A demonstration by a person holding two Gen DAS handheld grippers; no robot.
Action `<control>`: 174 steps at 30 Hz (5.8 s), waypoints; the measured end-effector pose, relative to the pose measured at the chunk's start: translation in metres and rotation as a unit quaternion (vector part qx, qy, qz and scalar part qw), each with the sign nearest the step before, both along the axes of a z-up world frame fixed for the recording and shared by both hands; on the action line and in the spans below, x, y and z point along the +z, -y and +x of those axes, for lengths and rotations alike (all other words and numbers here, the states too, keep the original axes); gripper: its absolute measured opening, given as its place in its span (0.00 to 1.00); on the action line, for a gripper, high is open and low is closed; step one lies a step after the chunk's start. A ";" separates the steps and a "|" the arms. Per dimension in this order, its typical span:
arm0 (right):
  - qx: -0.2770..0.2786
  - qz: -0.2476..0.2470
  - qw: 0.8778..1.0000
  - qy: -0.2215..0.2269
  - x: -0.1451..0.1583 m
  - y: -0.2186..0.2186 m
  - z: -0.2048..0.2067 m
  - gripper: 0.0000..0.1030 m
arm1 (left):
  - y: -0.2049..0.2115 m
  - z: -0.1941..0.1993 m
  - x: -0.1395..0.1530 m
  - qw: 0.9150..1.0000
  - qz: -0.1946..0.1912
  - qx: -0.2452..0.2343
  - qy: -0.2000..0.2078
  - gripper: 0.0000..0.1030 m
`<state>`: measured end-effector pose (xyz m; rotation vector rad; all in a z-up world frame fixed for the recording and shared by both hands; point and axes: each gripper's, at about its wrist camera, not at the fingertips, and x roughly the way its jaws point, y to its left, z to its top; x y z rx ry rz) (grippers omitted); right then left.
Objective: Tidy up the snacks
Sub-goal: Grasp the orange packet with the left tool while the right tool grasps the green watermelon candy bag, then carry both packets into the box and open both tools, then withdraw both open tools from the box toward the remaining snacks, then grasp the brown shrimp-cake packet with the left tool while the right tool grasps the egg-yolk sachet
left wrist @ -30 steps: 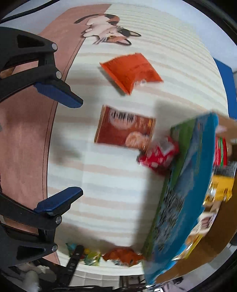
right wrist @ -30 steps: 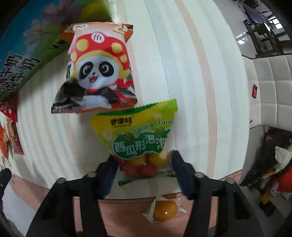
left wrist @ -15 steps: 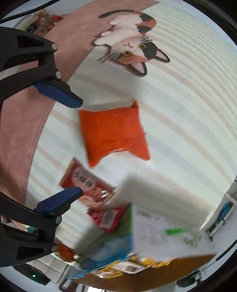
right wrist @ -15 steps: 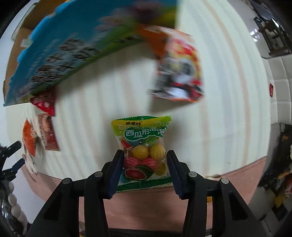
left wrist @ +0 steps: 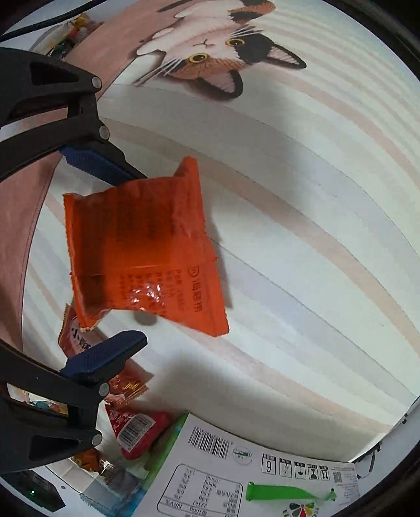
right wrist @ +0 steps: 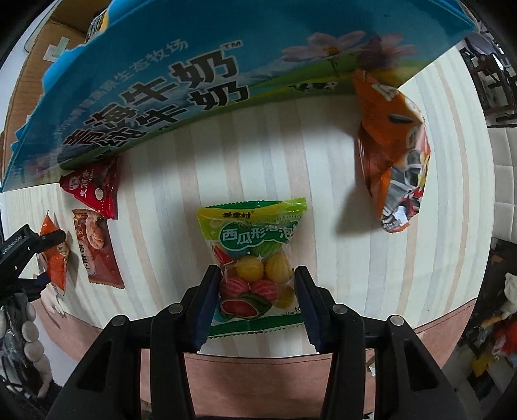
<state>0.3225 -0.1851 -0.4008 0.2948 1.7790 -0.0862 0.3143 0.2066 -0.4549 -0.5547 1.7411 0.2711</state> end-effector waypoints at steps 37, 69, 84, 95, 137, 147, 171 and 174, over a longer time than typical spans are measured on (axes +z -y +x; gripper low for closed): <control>0.000 0.095 0.984 0.154 0.165 0.032 0.035 0.45 | 0.203 0.019 0.219 0.947 -0.045 -0.223 0.225 0.43; -0.022 0.015 0.991 0.129 0.099 0.095 0.261 0.86 | 0.286 0.243 0.150 0.949 -0.014 -0.297 0.106 0.84; 0.029 -0.017 0.992 0.122 0.106 0.074 0.228 0.89 | 0.267 0.204 0.164 0.946 0.012 -0.294 0.134 0.84; 0.025 -0.023 0.987 0.155 0.116 0.062 0.179 0.93 | 0.238 0.156 0.182 0.940 0.068 -0.279 0.182 0.84; -0.023 -0.019 0.969 0.245 0.194 0.064 -0.052 0.93 | 0.191 -0.081 0.244 0.924 0.134 -0.222 0.281 0.84; -0.169 0.020 0.981 0.088 0.070 0.132 -0.136 0.93 | 0.168 -0.117 0.133 0.958 0.137 -0.197 0.156 0.84; -0.184 0.040 0.982 0.032 -0.019 0.087 -0.142 0.44 | 0.133 -0.075 0.091 0.974 0.090 -0.176 0.113 0.84; -0.171 0.037 0.984 0.033 -0.021 0.075 -0.124 0.44 | 0.138 -0.051 0.080 0.968 0.088 -0.207 0.108 0.84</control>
